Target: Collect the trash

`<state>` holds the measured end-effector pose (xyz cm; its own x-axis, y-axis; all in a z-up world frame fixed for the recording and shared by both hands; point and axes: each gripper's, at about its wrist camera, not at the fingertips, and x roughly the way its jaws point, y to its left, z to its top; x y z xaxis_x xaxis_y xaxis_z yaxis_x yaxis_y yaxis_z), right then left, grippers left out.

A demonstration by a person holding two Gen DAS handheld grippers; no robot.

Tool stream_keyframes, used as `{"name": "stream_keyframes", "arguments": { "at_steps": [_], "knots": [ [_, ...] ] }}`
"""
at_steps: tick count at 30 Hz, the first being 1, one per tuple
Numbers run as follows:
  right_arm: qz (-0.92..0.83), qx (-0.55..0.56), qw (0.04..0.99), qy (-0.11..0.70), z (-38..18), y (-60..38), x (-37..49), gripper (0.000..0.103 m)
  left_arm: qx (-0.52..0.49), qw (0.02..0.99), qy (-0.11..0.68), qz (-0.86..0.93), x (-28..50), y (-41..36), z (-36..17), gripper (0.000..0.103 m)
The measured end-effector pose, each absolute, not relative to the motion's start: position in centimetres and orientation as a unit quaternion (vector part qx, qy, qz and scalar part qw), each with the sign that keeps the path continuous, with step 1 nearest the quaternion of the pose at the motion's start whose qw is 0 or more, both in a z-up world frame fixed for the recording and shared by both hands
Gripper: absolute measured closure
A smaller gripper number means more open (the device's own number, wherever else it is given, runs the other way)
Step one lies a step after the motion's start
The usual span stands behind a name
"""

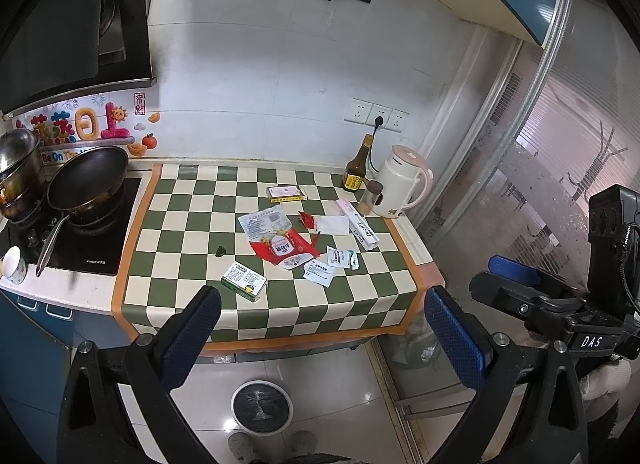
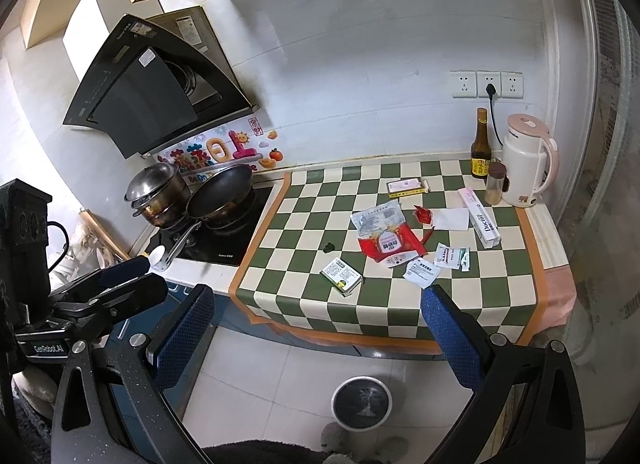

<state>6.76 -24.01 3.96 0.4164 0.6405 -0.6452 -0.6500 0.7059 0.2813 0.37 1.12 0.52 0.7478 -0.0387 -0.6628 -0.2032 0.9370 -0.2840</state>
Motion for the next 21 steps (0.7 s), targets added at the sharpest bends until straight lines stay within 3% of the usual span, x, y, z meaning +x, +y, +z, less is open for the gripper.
{"name": "stream_keyframes", "arguments": {
  "at_steps": [21],
  "knots": [
    [0.386, -0.009, 0.84, 0.381, 3.71, -23.45, 6.52, 0.0, -0.173, 0.919, 0.352, 0.046, 0.21, 1.44, 0.54, 0.0]
  ]
}}
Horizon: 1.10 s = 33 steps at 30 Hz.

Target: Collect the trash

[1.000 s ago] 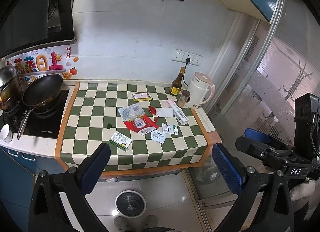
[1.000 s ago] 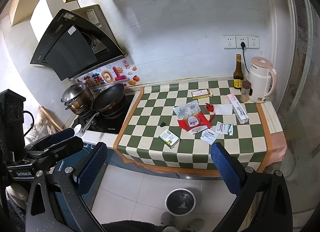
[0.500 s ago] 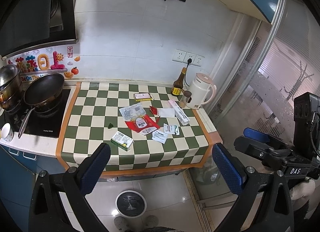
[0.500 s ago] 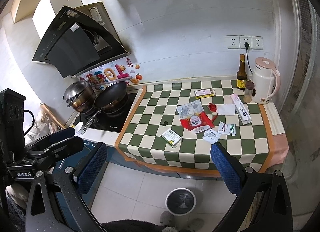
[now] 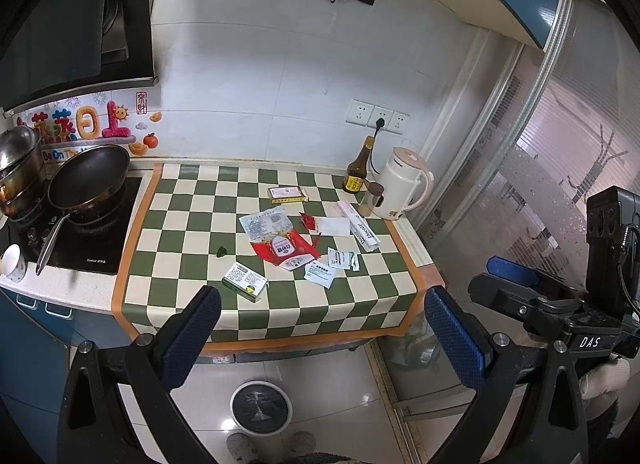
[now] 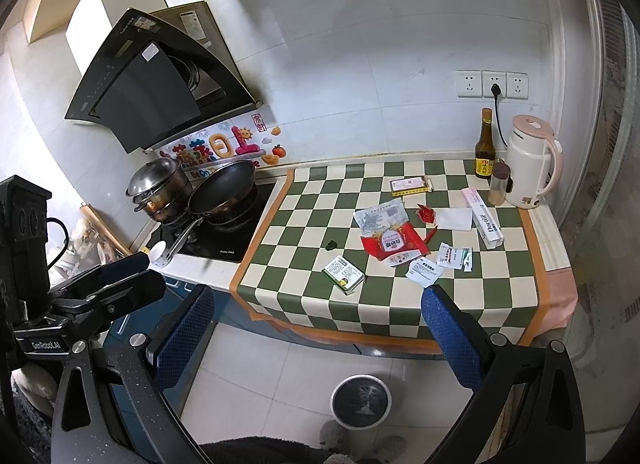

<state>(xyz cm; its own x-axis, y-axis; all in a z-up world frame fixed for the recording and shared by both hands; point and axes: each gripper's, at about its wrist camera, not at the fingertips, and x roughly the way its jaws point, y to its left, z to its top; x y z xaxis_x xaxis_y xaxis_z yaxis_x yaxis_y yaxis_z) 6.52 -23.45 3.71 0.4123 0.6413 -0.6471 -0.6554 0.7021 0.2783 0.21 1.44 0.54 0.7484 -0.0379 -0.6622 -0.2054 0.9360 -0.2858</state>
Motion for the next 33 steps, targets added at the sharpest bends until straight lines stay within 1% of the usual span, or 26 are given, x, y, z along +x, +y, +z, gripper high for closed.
{"name": "stream_keyframes", "arguments": {
  "at_steps": [18, 29, 31, 33],
  "knots": [
    [0.39, -0.018, 0.837, 0.383, 3.3, -22.7, 6.0, 0.0, -0.17, 0.919, 0.353, 0.044, 0.3, 1.8, 0.6, 0.0],
    [0.389, -0.015, 0.837, 0.384, 3.4, -22.7, 6.2, 0.0, -0.171, 0.919, 0.351, 0.048, 0.0, 2.4, -0.2, 0.0],
    [0.382, -0.007, 0.84, 0.386, 3.3, -22.6, 6.3, 0.0, -0.145, 0.921, 0.351, 0.091, 0.7, 2.8, -0.7, 0.0],
    [0.358, 0.006, 0.85, 0.386, 2.9, -22.7, 6.5, 0.0, -0.092, 0.916, 0.35, 0.172, 1.3, 2.0, -1.3, 0.0]
  ]
}}
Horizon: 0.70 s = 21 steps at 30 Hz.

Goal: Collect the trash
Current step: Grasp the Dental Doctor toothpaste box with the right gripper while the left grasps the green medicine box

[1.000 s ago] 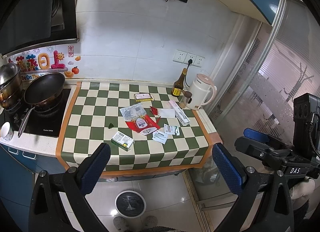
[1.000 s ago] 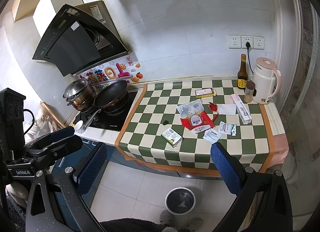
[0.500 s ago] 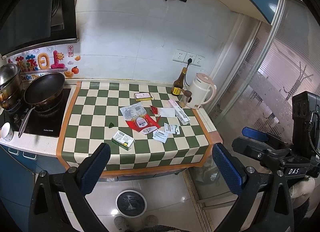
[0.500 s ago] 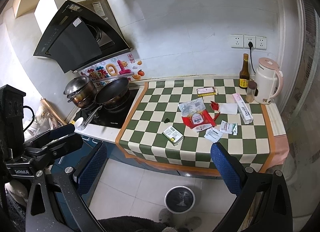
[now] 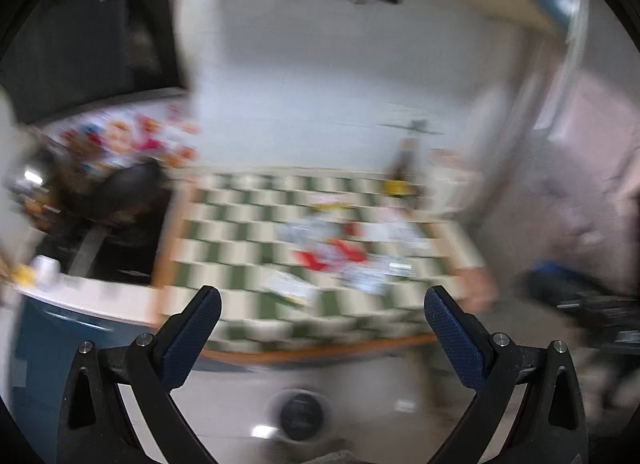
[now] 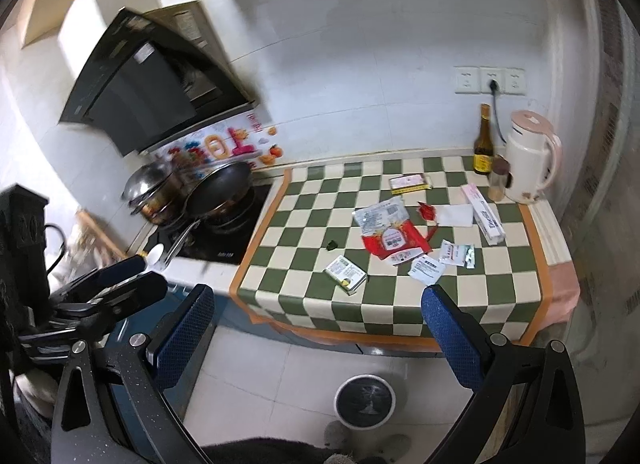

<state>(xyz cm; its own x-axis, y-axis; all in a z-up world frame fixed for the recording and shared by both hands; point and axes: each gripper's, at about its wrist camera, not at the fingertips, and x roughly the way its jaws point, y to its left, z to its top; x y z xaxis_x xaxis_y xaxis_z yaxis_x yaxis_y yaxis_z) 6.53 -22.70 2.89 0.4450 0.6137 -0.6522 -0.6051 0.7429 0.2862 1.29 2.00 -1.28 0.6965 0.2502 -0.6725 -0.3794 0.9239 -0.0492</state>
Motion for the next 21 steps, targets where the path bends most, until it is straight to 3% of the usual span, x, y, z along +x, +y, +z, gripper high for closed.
{"name": "stream_keyframes", "arguments": {
  "at_steps": [5, 13, 14, 17, 20, 21],
  "knots": [
    [0.25, 0.025, 0.888, 0.386, 0.6, -23.1, 9.0, 0.0, -0.045, 0.882, 0.38, 0.276, 6.1, 4.3, -6.3, 0.0],
    [0.132, 0.02, 0.878, 0.459, -8.7, -23.0, 20.1, 0.0, -0.232, 0.786, 0.5, 0.279, 15.1, 10.3, -18.4, 0.0],
    [0.12, 0.01, 0.878, 0.464, -10.1, -22.8, 22.1, 0.003, -0.251, 0.77, 0.511, 0.287, 16.3, 10.7, -20.1, 0.0],
    [0.108, -0.013, 0.866, 0.488, -14.4, -22.0, 28.0, 0.033, -0.304, 0.718, 0.547, 0.305, 20.7, 11.7, -25.8, 0.0],
    [0.106, -0.026, 0.847, 0.52, -19.1, -21.5, 35.2, 0.033, -0.361, 0.669, 0.572, 0.307, 24.3, 12.9, -30.6, 0.001],
    [0.105, -0.034, 0.841, 0.53, -20.7, -21.4, 38.1, 0.032, -0.392, 0.645, 0.578, 0.309, 25.3, 13.2, -32.5, 0.007]
  ]
}}
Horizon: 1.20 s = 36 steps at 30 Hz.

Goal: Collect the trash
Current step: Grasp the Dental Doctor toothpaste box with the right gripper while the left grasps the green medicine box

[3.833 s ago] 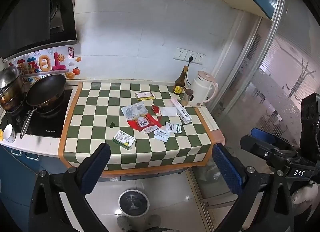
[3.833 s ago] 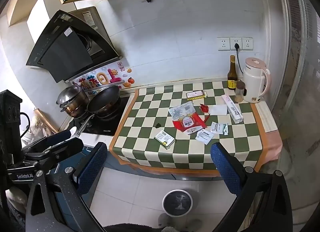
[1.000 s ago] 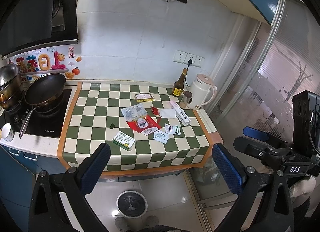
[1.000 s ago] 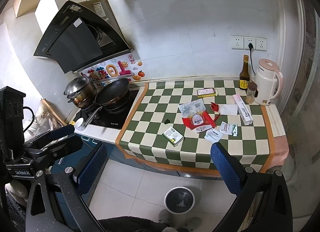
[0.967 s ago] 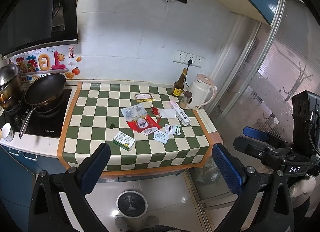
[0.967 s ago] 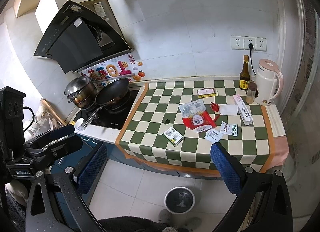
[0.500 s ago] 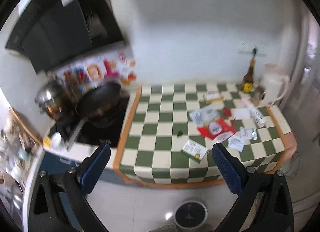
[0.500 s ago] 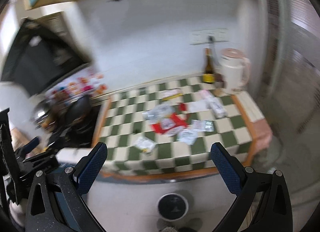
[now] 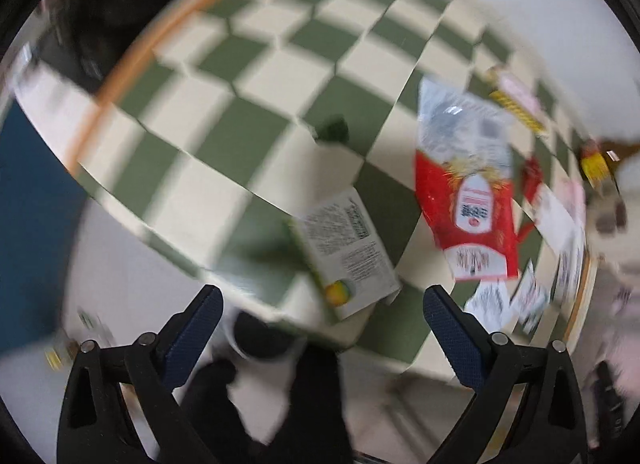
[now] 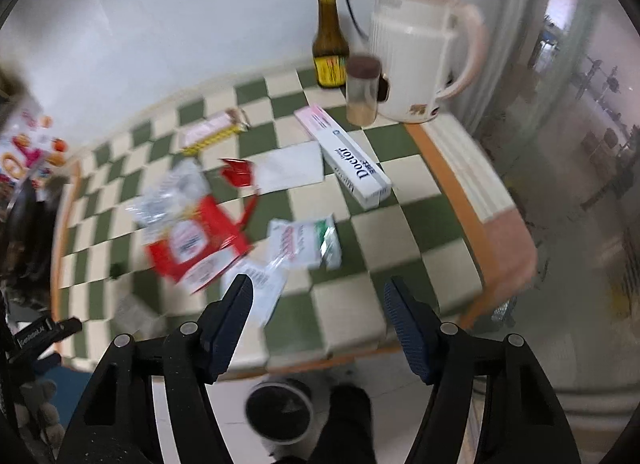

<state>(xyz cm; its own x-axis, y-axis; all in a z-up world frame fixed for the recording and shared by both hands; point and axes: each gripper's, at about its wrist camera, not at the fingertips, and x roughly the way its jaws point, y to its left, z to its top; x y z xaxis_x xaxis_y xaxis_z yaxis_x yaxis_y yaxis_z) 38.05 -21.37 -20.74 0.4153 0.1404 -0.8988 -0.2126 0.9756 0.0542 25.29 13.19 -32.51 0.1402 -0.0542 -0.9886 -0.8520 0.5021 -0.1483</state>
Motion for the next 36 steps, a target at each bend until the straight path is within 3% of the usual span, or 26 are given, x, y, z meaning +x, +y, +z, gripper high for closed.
{"name": "stream_keyframes", "arguments": {
  "at_steps": [2, 6, 8, 11, 15, 16, 17, 18, 24, 36],
  "knots": [
    [0.107, -0.049, 0.825, 0.552, -23.5, -20.8, 42.2, 0.03, -0.433, 0.605, 0.586, 0.321, 26.7, 13.7, -35.7, 0.018],
    [0.109, -0.087, 0.8, 0.583, -28.6, -19.6, 51.2, 0.029, -0.448, 0.553, 0.602, 0.362, 27.8, 13.9, -39.4, 0.019],
    [0.107, -0.108, 0.795, 0.588, -30.2, -18.8, 54.1, 0.029, -0.427, 0.563, 0.594, 0.385, 28.3, 13.6, -39.1, 0.023],
    [0.118, -0.137, 0.783, 0.595, -32.6, -17.2, 58.2, 0.029, -0.394, 0.586, 0.588, 0.395, 29.3, 12.9, -38.3, 0.04],
    [0.116, -0.176, 0.758, 0.618, -35.7, -15.4, 61.6, 0.029, -0.32, 0.608, 0.606, 0.4, 30.5, 11.3, -37.2, 0.04],
    [0.116, -0.179, 0.749, 0.628, -36.5, -15.1, 62.1, 0.031, -0.307, 0.611, 0.608, 0.403, 30.7, 10.9, -37.0, 0.04],
    [0.119, -0.171, 0.744, 0.635, -37.0, -15.1, 62.4, 0.044, -0.295, 0.617, 0.607, 0.405, 30.8, 10.5, -36.5, 0.04],
    [0.127, -0.153, 0.744, 0.638, -37.1, -15.4, 62.6, 0.048, -0.286, 0.622, 0.606, 0.405, 30.8, 10.1, -36.0, 0.04],
    [0.164, -0.08, 0.746, 0.64, -34.7, -17.4, 61.3, 0.051, -0.247, 0.663, 0.584, 0.397, 31.6, 7.6, -31.3, 0.04],
    [0.185, -0.056, 0.824, 0.533, -25.2, -20.3, 49.7, 0.054, -0.188, 0.759, 0.521, 0.342, 27.4, 5.2, -25.5, 0.04]
  ]
}}
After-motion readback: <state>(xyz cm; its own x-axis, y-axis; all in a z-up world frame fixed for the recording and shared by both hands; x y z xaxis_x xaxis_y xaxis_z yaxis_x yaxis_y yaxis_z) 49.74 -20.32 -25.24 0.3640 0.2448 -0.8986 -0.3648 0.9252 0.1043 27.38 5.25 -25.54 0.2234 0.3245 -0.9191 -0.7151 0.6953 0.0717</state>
